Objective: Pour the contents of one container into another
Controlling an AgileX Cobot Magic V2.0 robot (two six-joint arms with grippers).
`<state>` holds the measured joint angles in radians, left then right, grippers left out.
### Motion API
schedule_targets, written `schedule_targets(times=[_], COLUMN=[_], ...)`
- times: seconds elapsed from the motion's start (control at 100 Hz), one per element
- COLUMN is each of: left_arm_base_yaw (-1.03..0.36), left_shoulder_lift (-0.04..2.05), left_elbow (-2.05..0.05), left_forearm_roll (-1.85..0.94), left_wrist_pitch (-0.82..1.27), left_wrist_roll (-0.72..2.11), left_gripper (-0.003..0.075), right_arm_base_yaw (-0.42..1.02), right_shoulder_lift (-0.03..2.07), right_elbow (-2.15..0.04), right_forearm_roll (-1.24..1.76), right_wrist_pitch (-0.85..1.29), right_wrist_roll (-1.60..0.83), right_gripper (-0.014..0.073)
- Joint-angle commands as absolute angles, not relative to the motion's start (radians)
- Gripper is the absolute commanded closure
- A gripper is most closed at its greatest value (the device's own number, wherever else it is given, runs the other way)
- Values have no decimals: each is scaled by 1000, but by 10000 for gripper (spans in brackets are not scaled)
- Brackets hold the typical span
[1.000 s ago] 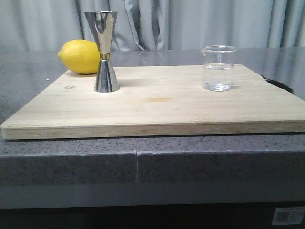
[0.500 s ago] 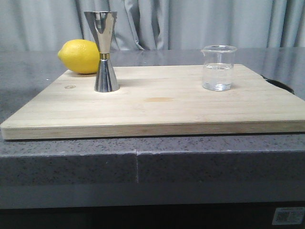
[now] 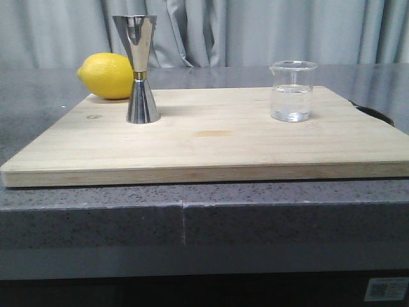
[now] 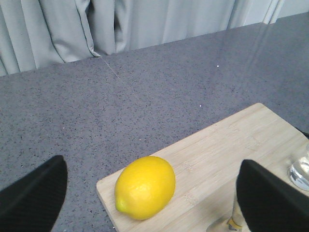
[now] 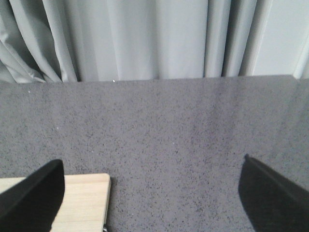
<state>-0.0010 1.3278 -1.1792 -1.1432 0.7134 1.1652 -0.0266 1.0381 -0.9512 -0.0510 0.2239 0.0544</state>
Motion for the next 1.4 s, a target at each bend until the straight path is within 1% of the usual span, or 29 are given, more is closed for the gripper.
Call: schedule_targets(times=[0.0,0.2,0.33,0.67,0.83,1.09,1.39], left_arm_base_yaw=[-8,-6,-5,27,56,64,60], left_shoulder_lift=[1306,1331,1369,1500,1555,1560,1569], left_elbow=[-1207,-1207,-1207,-1207,-1187,-1033,-978], left_forearm_roll=[-1217,-1229,-1250,-1261,-1364,-1505,-1568], left_wrist_pitch=[716,838,971,1154,1268,1263,1241], left_wrist_roll=[1176,1393,1505,1559,1636,1834,1993], left_gripper=[80,80,81,81,81,81,81], right_arm_base_yaw=[-29,-29,-29,-29,-29,-29,-29], right_shoulder_lift=[1043,1067,1075,1075,1075,1075,1075], right_elbow=[-989,-989,-989,-989,-989,-989,-989], right_forearm_roll=[-52,-52,-52,-52,-52,-77,-77], right_wrist_pitch=[151,174,195,212,213,224,192], right_wrist_roll=[54,54,54,54,54,54,54], right_gripper=[-74,-74,-74,-74,-74,-74,-74])
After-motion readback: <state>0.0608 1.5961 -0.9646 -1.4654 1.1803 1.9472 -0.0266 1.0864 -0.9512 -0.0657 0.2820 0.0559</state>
